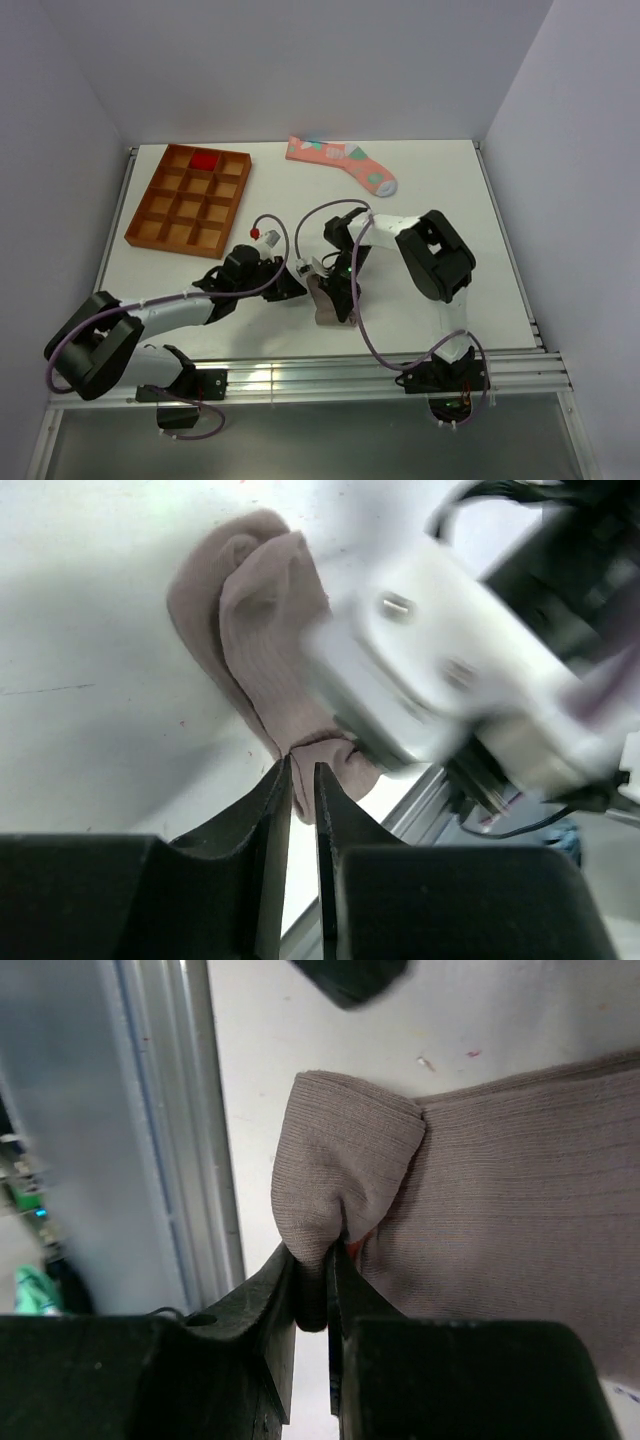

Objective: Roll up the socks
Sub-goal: Roll the sock at the center of the board.

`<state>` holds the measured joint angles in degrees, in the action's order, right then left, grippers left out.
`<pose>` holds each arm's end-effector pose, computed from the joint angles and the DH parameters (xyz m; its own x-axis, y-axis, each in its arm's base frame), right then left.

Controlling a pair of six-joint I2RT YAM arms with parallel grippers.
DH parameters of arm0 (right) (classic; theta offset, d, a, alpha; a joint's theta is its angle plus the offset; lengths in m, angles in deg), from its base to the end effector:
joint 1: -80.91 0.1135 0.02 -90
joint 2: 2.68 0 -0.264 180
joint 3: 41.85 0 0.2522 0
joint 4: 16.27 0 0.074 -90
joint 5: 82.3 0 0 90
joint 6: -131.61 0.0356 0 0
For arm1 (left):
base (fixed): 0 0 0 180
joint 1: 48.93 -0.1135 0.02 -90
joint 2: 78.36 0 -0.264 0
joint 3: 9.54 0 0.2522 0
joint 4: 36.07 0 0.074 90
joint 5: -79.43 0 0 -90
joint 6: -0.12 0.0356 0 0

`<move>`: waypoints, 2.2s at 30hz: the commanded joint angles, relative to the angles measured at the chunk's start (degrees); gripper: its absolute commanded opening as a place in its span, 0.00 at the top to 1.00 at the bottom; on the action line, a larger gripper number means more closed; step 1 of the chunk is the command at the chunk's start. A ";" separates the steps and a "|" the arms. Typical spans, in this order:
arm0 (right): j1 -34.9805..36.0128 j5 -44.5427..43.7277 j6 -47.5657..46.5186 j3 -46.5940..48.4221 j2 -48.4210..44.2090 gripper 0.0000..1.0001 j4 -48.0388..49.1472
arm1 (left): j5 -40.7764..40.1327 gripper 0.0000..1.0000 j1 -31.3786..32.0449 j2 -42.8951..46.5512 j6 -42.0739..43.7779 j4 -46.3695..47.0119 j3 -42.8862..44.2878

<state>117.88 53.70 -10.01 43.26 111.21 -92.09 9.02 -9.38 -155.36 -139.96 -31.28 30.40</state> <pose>0.2427 0.2148 0.1379 -0.2661 -0.8819 -0.3892 -0.7755 -0.0439 0.6298 0.1873 -0.1702 0.1613 -0.8919 -0.2005 -0.4053 0.2095 0.6111 -0.7634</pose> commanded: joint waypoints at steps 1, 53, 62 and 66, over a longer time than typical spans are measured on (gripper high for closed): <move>-0.14 2.25 -1.30 3.78 2.73 0.97 -8.41 | -5.96 0.80 2.10 5.26 7.17 1.05 -1.30; -6.47 -2.76 13.47 1.95 2.76 0.86 3.87 | 10.29 0.97 12.04 -22.06 17.48 15.82 6.52; -11.56 -0.38 13.65 -0.60 -9.72 0.63 6.86 | 13.71 1.00 11.16 -28.74 13.09 16.17 7.22; -14.11 -1.61 13.82 -3.40 -14.47 0.60 9.67 | 16.17 1.00 9.67 -30.67 11.59 16.26 6.96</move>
<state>105.56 51.60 4.94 41.54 102.57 -86.74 22.66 1.05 -182.61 -127.13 -8.22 38.92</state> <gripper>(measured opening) 0.384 0.031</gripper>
